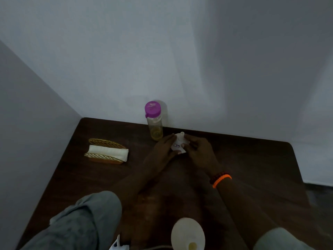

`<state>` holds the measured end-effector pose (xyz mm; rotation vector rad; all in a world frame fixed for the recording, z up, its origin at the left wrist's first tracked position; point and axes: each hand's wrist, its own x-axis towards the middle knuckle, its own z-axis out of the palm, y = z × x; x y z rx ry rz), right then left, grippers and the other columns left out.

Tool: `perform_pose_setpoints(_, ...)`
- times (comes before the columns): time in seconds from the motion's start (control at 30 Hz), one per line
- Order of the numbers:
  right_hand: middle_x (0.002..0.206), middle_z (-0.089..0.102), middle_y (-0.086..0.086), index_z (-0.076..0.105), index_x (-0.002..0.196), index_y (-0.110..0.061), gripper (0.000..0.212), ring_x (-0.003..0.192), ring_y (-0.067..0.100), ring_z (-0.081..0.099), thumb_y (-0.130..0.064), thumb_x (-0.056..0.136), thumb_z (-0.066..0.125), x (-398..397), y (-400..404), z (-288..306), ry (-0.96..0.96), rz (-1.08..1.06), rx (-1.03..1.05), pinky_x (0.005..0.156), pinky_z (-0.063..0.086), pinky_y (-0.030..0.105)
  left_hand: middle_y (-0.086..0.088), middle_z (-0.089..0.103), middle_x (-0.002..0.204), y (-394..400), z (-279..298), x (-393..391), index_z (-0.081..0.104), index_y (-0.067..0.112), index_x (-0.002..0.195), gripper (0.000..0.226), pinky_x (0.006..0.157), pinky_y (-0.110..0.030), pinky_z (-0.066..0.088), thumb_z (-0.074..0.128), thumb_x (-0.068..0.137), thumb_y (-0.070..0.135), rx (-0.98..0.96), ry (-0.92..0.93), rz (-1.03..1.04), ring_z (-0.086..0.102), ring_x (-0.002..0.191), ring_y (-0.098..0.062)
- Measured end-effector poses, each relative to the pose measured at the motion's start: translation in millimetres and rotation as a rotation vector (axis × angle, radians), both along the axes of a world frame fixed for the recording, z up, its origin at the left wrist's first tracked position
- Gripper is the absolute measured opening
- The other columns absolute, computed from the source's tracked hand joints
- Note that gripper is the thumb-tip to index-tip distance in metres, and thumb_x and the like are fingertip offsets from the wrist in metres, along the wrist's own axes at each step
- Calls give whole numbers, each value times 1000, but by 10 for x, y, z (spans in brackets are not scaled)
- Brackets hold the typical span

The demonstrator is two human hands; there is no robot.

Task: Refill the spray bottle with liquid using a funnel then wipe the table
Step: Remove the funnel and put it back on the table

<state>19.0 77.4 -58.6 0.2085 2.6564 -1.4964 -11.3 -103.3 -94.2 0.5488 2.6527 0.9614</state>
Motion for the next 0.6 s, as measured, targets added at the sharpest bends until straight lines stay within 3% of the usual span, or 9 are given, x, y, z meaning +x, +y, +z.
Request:
perform_pose_setpoints(0.1,131,64,10,63,131,-12,42,122,18,60,-15,89,70,-18,12,-67,-44,-21,19,107,47,35,-6,32,162,69,-69,-1,33,13,154,66,116,-20,16,62,97,33,-28,4,-17,27,149,-18)
perform_pose_setpoints(0.6,140,58,11,56,139,-11,49,130,22,54,-13,91,67,89,-8,-59,-97,-40,72,112,41,32,-17,31,161,117,-19,60,32,1,152,61,125,-33,19,58,100,20,-68,4,-8,26,151,-26)
